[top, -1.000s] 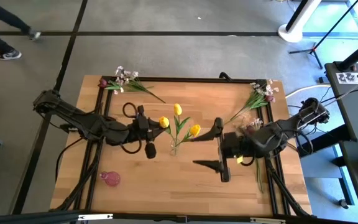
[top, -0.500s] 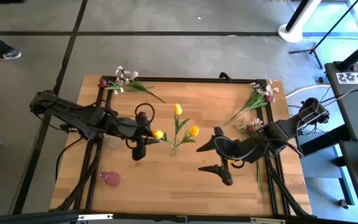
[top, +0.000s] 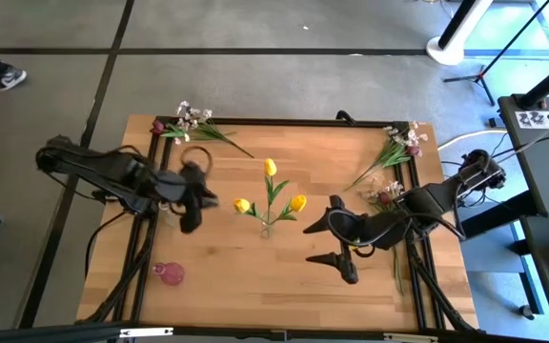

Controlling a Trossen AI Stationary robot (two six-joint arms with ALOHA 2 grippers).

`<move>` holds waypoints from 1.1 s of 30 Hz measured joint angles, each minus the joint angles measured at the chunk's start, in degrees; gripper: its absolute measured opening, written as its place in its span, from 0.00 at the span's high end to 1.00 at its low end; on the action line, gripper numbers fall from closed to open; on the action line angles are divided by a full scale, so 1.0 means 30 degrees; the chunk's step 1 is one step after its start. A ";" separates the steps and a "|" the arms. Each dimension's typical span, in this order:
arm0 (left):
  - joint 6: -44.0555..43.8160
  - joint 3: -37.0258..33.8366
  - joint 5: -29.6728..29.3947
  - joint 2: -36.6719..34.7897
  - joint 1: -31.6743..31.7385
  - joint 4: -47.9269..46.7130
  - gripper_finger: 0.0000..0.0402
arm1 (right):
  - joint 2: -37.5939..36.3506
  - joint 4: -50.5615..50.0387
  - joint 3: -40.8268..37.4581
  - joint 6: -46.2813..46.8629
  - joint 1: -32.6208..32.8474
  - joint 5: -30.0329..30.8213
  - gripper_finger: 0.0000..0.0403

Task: Sort flowers into vase by color
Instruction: Put the top right white flowers into the left transparent vase

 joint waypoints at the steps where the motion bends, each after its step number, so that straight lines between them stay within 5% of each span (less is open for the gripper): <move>1: -0.0409 0.0000 -0.1347 -0.0519 -0.0007 -0.0448 0.77 | -0.0079 0.0002 0.0000 -0.0010 0.0041 -0.0135 0.25; 5: -0.4173 0.0007 -0.6534 -0.1845 0.0766 -0.1724 0.78 | -0.0334 0.0034 0.0000 -0.0014 0.0053 -0.0222 0.25; 13: -1.3495 -0.1034 -1.0472 -0.1191 0.4937 -0.5395 0.86 | -0.0744 -0.0028 0.1991 -0.0349 0.0004 0.1663 0.25; 24: -2.0435 -0.7469 -1.0917 -0.0564 0.8077 -0.0178 0.92 | -0.1236 -0.4893 0.4947 0.1174 -0.0151 0.2539 0.25; 33: -1.8555 -0.9107 -0.7068 0.1718 1.2439 0.2781 0.92 | -0.1589 -0.7680 0.4947 -0.1364 -0.6272 -0.1899 0.25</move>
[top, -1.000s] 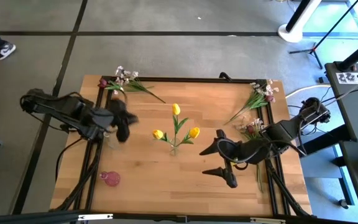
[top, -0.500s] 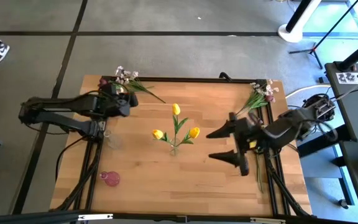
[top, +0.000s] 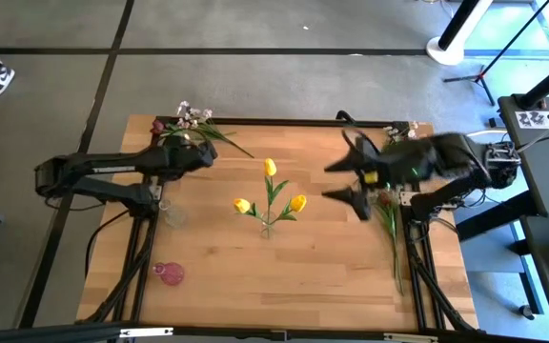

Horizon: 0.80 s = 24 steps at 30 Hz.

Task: Sort flowers into vase by color
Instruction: Put the top right white flowers into the left transparent vase

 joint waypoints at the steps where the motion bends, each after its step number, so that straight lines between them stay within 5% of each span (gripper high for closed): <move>1: -0.0013 0.0000 0.0239 0.0390 0.0482 0.0203 0.92 | 0.0001 -0.0005 0.0000 -0.0761 -0.0907 -0.0650 0.25; 7: 0.0701 0.0000 0.0772 0.2590 0.2790 0.2531 0.86 | 0.0007 0.0038 0.0000 -0.5496 -0.6182 -0.2845 0.25; 17: 0.0203 0.0015 0.3335 0.5089 0.5975 0.6482 0.62 | 0.0058 0.0839 -0.0444 -1.1650 -1.4095 -0.9104 0.25; 24: -0.0750 0.1271 0.3512 0.7155 0.7904 0.7387 0.61 | 0.0134 0.0587 -0.0560 -1.3603 -1.7591 -1.1632 0.25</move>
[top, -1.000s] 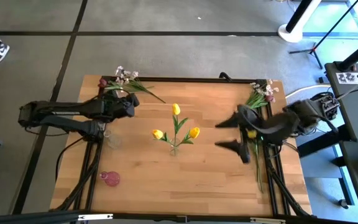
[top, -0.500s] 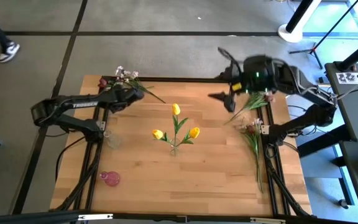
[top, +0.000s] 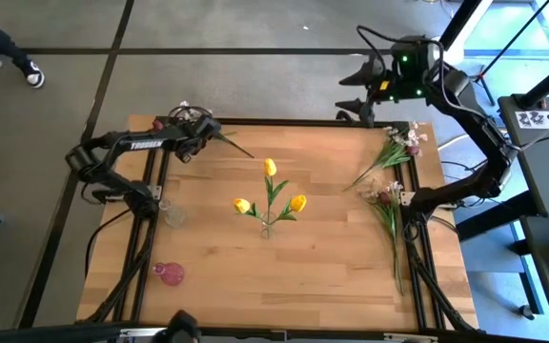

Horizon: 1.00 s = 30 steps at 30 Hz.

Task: Sort flowers into vase by color
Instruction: Put the top right white flowers into the left transparent vase

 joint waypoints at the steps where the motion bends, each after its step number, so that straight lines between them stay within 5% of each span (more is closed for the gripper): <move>1: -0.0045 0.0283 0.0017 0.0456 0.0183 -0.0254 0.61 | 0.0016 -0.0188 -0.0019 -0.0026 -0.0271 -0.0193 0.25; 9: -0.1779 0.2050 0.1123 0.3835 0.2015 -0.0362 0.61 | -0.0068 -0.1140 -0.0037 -0.0221 -0.1039 -0.0633 0.25; 15: -0.3958 0.2124 0.1471 0.4267 0.2749 -0.0830 0.62 | -0.0006 -0.1169 -0.0037 -0.0231 -0.1012 -0.0721 0.25; 23: -0.4006 0.2102 0.1409 0.4251 0.2749 -0.0818 0.97 | 0.0436 -0.1038 -0.0037 -0.0204 -0.1013 -0.0675 0.25; 30: -0.1425 0.2065 0.1378 0.1313 0.0766 -0.0903 0.99 | 0.0440 -0.1019 -0.0037 -0.0216 -0.1013 -0.0640 0.25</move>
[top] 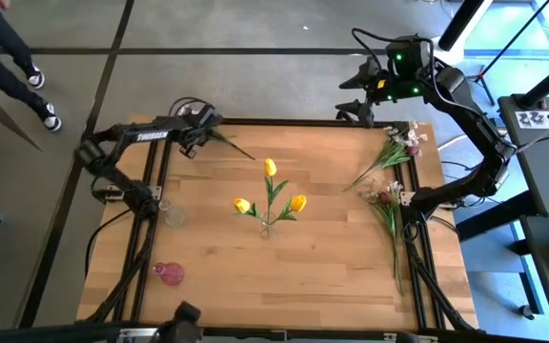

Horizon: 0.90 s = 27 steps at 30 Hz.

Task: Sort flowers into vase by color
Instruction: Put the top right white flowers into the left transparent vase

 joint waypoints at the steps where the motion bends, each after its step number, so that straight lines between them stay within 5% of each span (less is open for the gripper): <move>1: 0.0433 0.0000 -0.0262 -0.0788 -0.0599 -0.0009 1.00 | -0.0002 0.0057 0.0000 0.0000 0.0000 -0.0004 0.25; 8: 0.6950 0.0007 -0.1628 -0.7030 -0.4178 -0.1199 1.00 | 0.0118 0.0655 0.0007 0.0014 0.0007 -0.0019 0.25; 15: 0.9850 0.0015 0.1532 -1.1692 -0.5951 -0.7527 1.00 | 0.0428 0.1534 0.0007 0.1675 0.0007 -0.0045 0.25; 19: 0.9634 0.0007 0.1538 -1.2312 -0.6459 -1.1149 1.00 | 0.0684 0.2051 0.0007 0.2954 0.0022 0.0056 0.25; 27: 1.1300 0.0007 0.2310 -1.0640 -0.6538 -1.0203 0.87 | 0.0807 0.2702 0.0007 0.4169 0.0022 0.0328 0.25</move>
